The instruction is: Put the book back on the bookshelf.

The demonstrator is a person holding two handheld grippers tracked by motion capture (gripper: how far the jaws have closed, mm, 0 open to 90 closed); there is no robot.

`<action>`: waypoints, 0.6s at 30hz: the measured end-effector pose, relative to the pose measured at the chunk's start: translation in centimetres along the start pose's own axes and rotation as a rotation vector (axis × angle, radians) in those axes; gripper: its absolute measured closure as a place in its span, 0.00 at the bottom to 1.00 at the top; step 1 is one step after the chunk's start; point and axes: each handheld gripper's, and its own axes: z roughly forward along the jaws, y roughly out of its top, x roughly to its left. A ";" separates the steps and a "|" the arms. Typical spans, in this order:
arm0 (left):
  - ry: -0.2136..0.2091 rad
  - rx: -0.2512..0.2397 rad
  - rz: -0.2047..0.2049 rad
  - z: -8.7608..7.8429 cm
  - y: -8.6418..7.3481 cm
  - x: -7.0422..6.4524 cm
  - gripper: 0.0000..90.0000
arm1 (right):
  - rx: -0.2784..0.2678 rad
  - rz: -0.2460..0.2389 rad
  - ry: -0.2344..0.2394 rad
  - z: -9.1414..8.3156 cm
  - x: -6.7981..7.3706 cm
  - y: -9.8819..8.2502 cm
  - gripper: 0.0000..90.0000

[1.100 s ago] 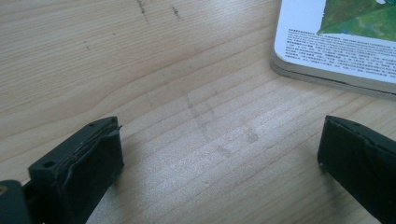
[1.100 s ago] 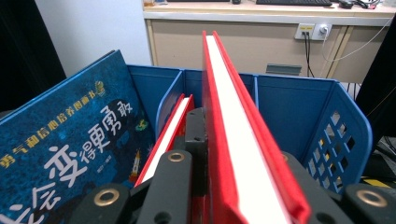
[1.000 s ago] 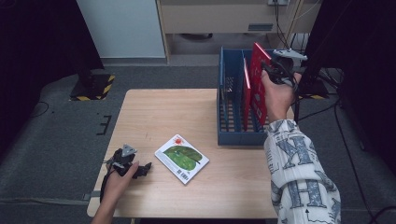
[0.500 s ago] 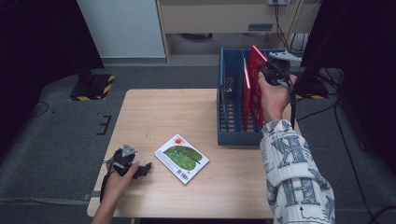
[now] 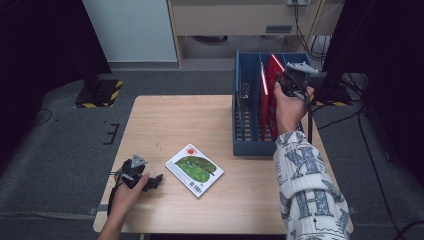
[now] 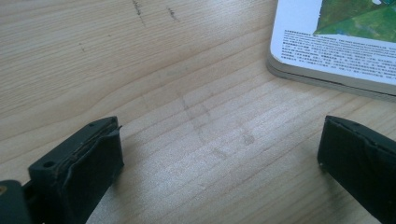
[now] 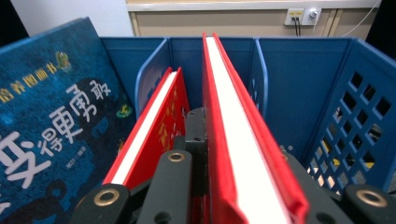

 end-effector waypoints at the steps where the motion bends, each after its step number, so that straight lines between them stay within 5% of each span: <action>1: -0.001 0.000 0.000 0.0 0.0 0.0 0.00 | 0.001 -0.008 -0.004 0.1 0.0 -0.2 0.88; 18: -0.002 0.006 0.011 0.0 0.1 0.0 0.00 | 0.021 0.006 -0.002 1.1 -0.4 -2.6 0.88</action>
